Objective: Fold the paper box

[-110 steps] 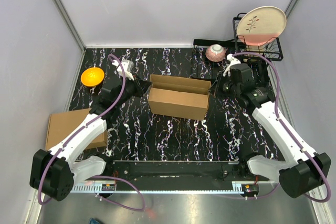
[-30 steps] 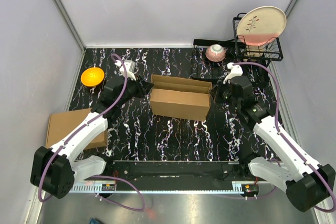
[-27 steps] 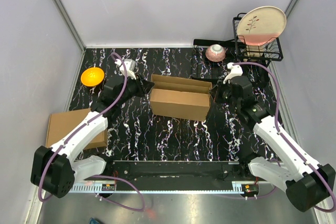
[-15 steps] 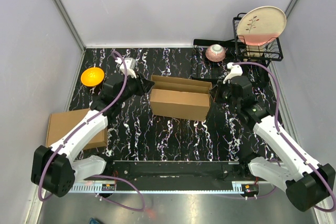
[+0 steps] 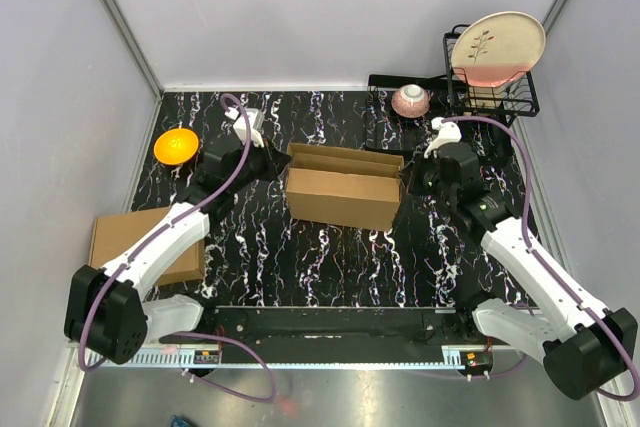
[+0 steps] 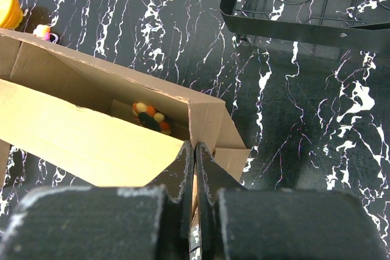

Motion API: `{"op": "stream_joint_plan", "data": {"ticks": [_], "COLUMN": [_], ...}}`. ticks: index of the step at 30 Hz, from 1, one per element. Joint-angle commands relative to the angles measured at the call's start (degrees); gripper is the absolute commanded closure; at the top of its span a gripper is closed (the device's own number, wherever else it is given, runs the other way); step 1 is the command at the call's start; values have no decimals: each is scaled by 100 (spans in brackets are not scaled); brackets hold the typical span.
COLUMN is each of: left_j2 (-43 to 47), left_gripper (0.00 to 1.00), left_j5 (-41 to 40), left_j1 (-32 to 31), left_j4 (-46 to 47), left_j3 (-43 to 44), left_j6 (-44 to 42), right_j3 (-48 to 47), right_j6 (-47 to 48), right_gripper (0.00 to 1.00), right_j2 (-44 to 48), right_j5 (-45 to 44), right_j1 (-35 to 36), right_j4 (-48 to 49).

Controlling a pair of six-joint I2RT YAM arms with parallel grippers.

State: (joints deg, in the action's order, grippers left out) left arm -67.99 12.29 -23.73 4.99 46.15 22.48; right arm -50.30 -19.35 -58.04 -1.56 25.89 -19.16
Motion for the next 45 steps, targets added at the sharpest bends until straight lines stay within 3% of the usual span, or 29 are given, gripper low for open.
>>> {"op": "stream_joint_plan", "data": {"ticks": [1, 4, 18, 33, 39, 45], "left_j2": [84, 101, -277, 303, 488, 690], "left_gripper": [96, 100, 100, 100, 100, 100], "left_j5": [98, 168, 678, 160, -139, -359], "left_j1": [-44, -44, -44, -44, -44, -44], "left_j4": [-24, -253, -1721, -834, -728, -614], "left_j3": [420, 648, 2055, 282, -44, -308], "left_j6": [-68, -86, -42, 450, 468, 468], "right_j3": [109, 74, -120, -164, -217, -278], "right_j6": [-25, -7, 37, 2, -42, -121], "right_gripper": [100, 100, 100, 100, 100, 90], "right_j2": [-260, -287, -383, -331, -190, -32], "right_j5": [253, 235, 148, 112, 86, 68], "right_j1": [145, 153, 153, 171, 180, 180], "right_j4": [-1152, -1160, -1239, -1239, -1362, -1477]}}
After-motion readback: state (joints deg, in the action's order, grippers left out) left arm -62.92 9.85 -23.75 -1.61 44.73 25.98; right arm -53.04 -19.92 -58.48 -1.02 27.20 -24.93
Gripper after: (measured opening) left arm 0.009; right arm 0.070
